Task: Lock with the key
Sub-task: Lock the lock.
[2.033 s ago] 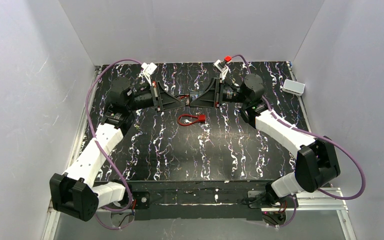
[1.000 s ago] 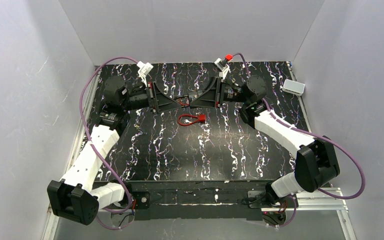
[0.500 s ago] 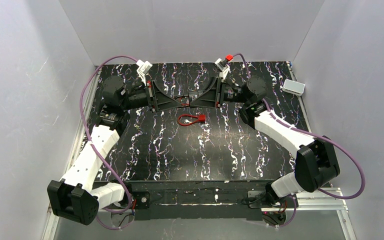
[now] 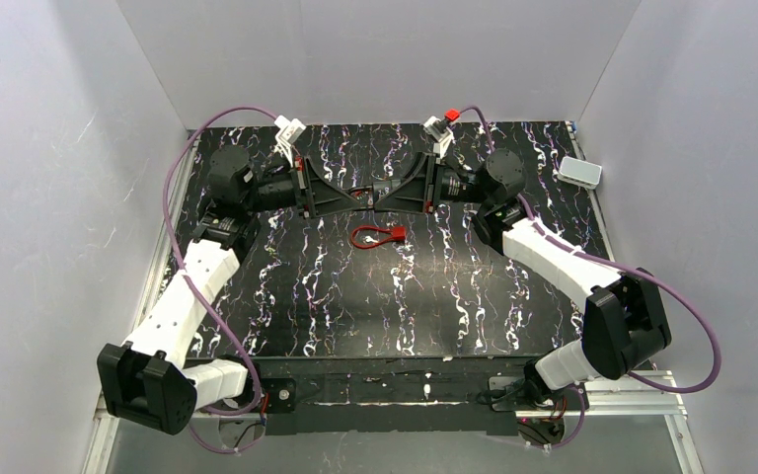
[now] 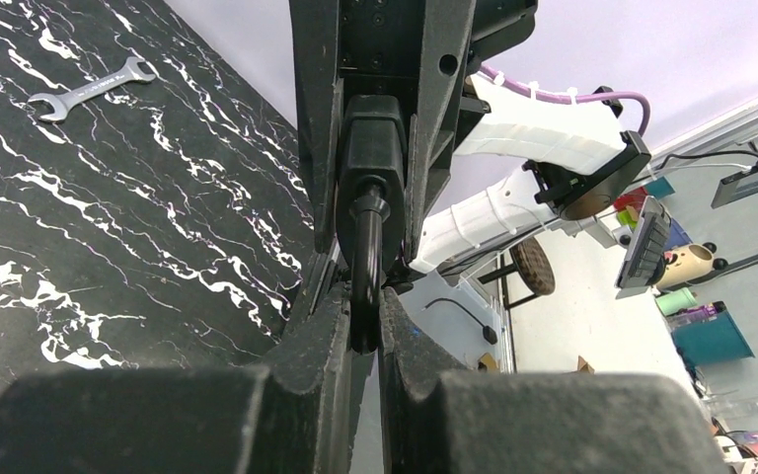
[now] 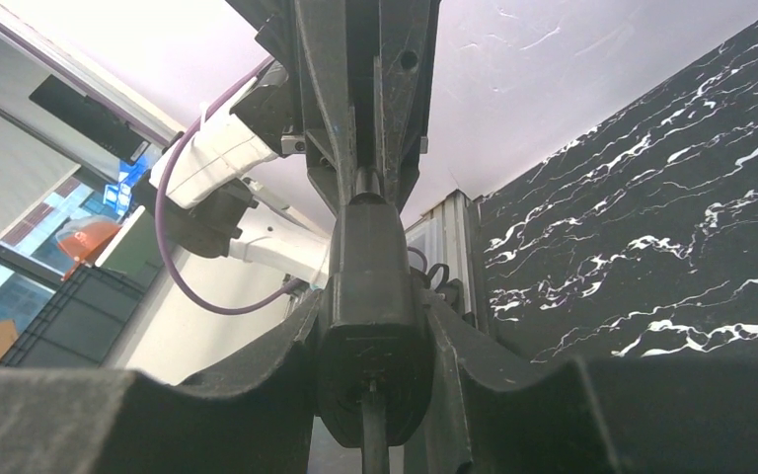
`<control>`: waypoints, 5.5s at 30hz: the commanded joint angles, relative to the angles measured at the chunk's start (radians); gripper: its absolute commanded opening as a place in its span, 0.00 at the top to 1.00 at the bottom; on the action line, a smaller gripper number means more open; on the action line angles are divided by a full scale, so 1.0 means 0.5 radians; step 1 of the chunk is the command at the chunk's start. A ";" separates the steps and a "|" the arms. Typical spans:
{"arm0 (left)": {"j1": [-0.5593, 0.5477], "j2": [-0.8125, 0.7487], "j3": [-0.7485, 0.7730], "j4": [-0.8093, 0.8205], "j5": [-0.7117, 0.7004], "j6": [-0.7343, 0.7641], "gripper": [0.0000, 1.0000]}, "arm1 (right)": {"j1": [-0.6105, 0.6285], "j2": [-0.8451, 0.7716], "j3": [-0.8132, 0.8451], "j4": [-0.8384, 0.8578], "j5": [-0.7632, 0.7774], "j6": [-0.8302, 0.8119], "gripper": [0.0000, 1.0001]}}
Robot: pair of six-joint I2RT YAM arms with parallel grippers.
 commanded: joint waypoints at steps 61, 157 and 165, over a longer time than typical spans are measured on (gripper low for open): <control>0.209 -0.276 -0.344 0.171 -0.218 -0.416 1.00 | -0.067 0.024 0.122 0.170 0.163 0.033 0.64; 0.216 -0.288 -0.200 0.365 0.256 -0.273 0.79 | 0.172 0.130 0.135 0.442 -0.185 -0.001 0.99; 0.215 -0.347 -0.266 0.305 0.210 -0.200 1.00 | 0.191 0.144 0.164 0.414 -0.230 0.025 0.99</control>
